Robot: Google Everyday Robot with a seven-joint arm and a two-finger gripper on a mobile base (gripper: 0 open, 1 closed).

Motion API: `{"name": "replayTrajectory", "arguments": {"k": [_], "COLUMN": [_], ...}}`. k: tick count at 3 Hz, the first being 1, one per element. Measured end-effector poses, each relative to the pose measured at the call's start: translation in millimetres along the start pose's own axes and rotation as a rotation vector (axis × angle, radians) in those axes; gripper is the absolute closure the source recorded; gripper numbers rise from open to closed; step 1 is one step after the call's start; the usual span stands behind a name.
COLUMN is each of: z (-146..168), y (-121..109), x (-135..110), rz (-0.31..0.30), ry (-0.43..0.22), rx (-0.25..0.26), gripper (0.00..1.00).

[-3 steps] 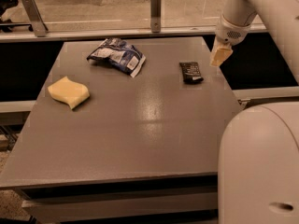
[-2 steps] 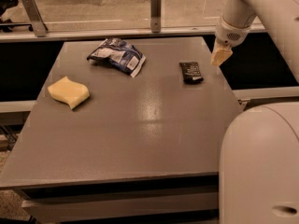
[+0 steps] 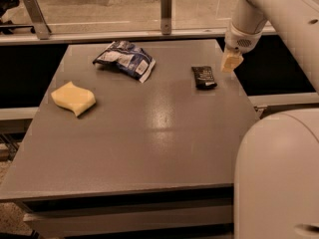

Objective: Move rxbar chocolate near blue chip bag

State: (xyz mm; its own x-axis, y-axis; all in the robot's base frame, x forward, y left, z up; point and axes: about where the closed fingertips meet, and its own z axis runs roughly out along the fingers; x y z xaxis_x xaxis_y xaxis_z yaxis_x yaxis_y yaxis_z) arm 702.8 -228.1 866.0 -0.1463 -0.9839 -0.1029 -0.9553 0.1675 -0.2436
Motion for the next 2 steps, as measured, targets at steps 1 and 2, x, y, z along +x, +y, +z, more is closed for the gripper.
{"name": "replayTrajectory", "arguments": {"k": [1, 2], "z": [6.1, 9.6], "y": [1.7, 2.7], "x": [-5.9, -13.7], "rz": [-0.011, -0.025], "ry": [-0.001, -0.001], "rx": [-0.008, -0.012], "gripper": [1.0, 1.0]}}
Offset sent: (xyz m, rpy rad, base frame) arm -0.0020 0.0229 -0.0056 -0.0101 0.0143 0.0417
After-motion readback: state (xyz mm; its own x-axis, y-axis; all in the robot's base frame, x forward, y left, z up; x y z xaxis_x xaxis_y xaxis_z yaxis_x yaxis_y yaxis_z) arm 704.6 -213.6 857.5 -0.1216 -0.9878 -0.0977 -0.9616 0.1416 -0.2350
